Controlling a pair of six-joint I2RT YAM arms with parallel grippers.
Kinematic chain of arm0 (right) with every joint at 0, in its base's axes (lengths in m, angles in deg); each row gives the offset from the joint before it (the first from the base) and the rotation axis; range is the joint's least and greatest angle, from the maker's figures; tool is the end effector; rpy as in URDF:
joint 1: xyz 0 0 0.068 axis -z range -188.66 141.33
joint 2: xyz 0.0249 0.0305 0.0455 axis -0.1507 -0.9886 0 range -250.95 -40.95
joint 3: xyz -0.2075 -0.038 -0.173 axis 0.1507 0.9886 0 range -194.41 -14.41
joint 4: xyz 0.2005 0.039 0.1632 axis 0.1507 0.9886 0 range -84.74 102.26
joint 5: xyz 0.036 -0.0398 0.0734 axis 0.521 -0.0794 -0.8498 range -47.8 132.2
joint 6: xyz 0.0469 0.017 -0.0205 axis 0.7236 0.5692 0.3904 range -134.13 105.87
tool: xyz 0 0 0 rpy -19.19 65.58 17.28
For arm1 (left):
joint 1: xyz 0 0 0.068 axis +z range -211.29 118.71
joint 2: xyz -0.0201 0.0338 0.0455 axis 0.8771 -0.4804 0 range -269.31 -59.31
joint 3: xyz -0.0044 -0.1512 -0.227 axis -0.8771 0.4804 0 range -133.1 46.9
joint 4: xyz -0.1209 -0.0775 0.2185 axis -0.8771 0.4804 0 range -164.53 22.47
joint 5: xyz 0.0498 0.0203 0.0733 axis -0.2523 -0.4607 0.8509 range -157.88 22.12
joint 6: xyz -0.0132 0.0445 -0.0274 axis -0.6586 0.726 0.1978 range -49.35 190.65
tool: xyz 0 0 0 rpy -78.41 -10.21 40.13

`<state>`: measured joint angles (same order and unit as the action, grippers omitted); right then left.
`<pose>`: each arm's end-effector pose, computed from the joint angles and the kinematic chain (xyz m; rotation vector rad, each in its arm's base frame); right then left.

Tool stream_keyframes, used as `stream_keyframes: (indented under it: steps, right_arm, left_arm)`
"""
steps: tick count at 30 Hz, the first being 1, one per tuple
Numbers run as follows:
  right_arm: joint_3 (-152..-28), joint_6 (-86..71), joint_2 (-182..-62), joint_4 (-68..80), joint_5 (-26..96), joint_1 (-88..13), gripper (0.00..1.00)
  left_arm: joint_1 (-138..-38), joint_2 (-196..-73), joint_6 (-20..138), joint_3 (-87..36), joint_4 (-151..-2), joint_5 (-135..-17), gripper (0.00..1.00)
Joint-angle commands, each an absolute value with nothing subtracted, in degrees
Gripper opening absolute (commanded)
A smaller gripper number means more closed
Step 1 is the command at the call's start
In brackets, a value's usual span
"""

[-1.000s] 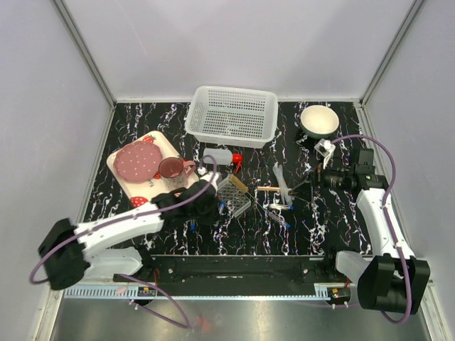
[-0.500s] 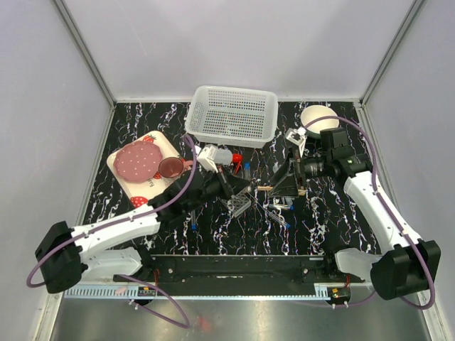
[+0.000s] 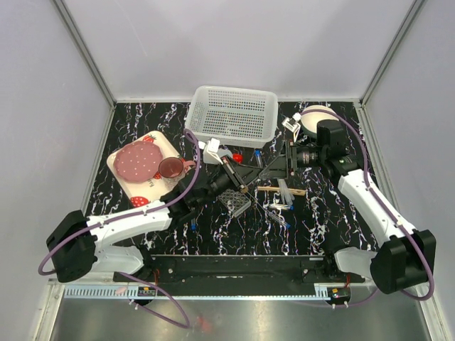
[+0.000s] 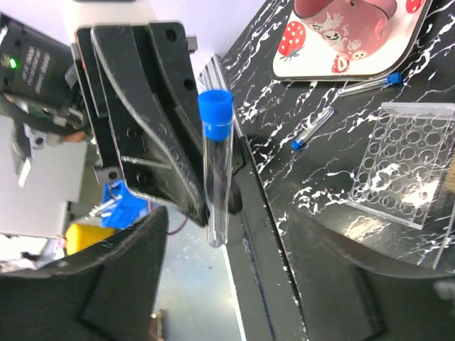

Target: Organize the chemistry lab equipment

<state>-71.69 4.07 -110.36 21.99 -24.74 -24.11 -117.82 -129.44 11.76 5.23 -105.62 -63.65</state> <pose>0.2385 0.0998 0.3254 -0.7096 1.9543 1.5570 0.1586 -0.2352 0.3028 -0.1032 1.7381 -1.5057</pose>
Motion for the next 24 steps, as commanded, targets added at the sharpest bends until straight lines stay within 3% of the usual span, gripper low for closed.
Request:
stream_keyframes:
  steps: [1,4,7,24]
  right_arm:
    - [-71.0,12.1,-111.8,13.8,-24.9,-24.5,0.67]
    - [-70.2,14.2,-111.9,11.9,-25.5,-24.5,0.53]
    - [-69.3,15.2,-111.7,11.0,-26.2,-24.5,0.48]
    - [-65.8,18.3,-109.7,7.0,-29.4,-24.5,0.54]
  left_arm:
    - [-118.4,-130.5,9.8,2.4,-111.8,-61.1,0.01]
    - [-118.8,-130.6,9.8,2.4,-111.8,-60.3,0.02]
    - [-118.8,-130.4,10.1,2.5,-111.7,-59.6,0.02]
    - [-119.0,-128.4,12.8,1.9,-109.9,-57.1,0.02]
